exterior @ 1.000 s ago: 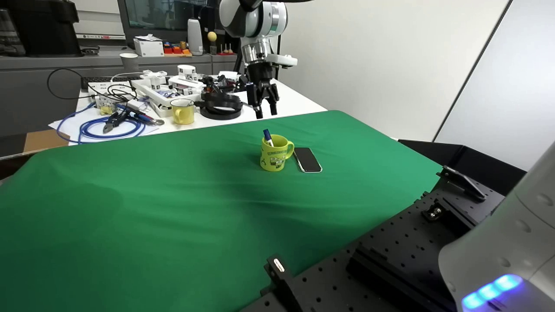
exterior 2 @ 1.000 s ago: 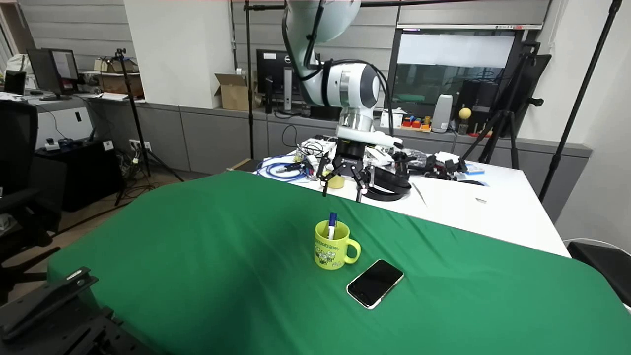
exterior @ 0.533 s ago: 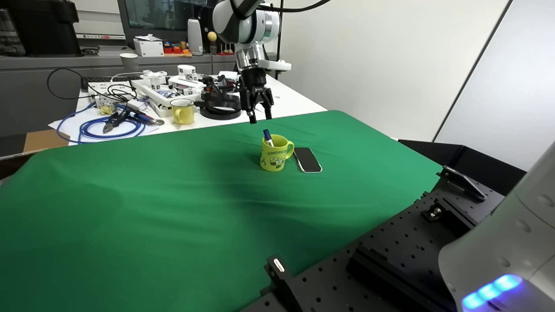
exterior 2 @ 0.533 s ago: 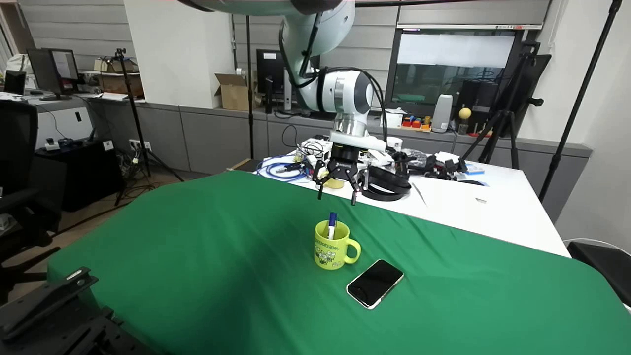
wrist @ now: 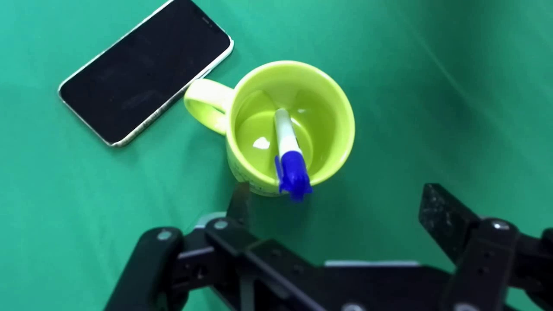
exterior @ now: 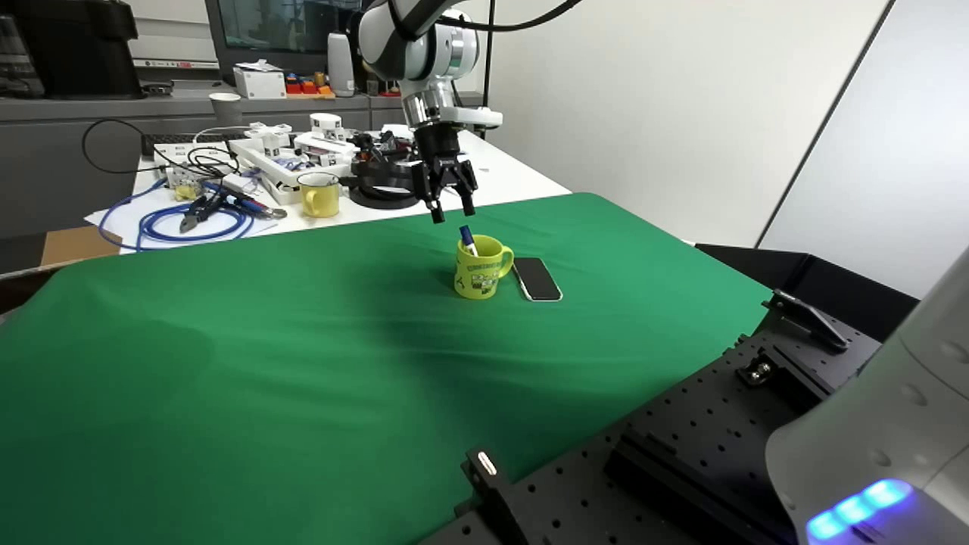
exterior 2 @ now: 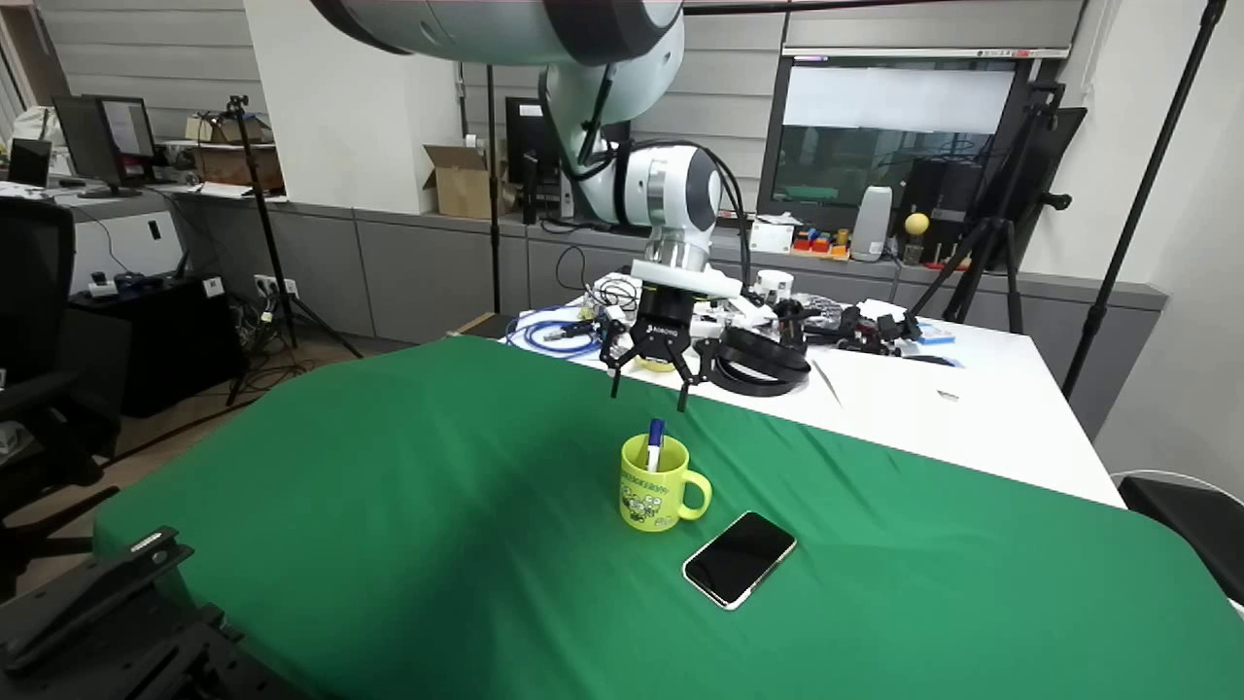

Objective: Put the marker in the mug on the table

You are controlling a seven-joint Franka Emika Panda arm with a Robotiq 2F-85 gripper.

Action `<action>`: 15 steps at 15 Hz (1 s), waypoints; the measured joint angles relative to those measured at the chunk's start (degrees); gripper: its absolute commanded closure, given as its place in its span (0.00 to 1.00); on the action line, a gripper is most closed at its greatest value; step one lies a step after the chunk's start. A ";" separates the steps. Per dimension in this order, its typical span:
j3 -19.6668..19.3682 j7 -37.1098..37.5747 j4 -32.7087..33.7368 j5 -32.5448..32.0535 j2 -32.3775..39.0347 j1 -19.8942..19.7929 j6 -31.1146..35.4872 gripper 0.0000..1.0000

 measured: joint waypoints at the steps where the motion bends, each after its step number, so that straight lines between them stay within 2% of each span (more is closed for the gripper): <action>1: 0.00 0.39 0.43 0.00 0.35 0.16 -0.73 0.00; 9: -0.80 1.51 5.42 -0.22 4.20 0.75 -4.17 0.00; 10: -0.88 1.52 6.03 -0.23 4.62 0.75 -4.50 0.25; 11: -0.97 1.52 6.59 -0.23 4.99 0.76 -4.73 0.26; 15: -1.31 1.53 8.55 -0.24 6.32 0.82 -5.39 0.55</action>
